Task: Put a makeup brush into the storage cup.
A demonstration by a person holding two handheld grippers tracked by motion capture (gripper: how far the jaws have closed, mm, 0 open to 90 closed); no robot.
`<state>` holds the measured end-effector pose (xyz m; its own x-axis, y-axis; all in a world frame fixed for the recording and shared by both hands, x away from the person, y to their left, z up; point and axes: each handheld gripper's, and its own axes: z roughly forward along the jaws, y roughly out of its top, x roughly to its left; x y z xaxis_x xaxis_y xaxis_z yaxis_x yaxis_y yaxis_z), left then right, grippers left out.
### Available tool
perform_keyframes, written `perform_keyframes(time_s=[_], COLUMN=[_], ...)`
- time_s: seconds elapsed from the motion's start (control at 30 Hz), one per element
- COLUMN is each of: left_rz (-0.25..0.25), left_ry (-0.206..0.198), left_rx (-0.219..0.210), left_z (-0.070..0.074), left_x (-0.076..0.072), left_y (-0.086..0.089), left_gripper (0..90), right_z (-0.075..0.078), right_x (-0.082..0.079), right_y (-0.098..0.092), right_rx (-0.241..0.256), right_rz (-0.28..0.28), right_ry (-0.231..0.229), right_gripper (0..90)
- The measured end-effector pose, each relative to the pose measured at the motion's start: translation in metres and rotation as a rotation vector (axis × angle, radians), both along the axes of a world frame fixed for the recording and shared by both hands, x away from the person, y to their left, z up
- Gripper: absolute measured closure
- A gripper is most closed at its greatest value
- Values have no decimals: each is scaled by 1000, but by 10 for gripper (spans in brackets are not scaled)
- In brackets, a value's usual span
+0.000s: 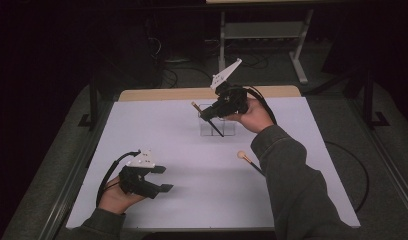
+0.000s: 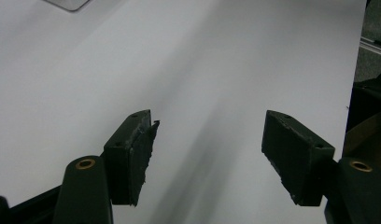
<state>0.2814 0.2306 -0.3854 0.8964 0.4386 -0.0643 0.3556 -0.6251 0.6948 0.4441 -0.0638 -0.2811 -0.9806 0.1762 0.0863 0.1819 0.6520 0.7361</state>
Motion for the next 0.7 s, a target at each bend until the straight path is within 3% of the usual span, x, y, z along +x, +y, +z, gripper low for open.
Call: perform_keyframes(time_s=[0.4,0.7], left_rz=[7,4], left_ry=[0,0], left_rx=[-10,-5], left_z=[-1,0], left_x=[0,1], left_y=[1,3], left_gripper=[316,308], right_z=[13,16], right_x=[23,42], right_y=[12,14], right_rx=[8,14], right_rz=[-24,-72], right_ry=[-20,-18], right_gripper=[822,822])
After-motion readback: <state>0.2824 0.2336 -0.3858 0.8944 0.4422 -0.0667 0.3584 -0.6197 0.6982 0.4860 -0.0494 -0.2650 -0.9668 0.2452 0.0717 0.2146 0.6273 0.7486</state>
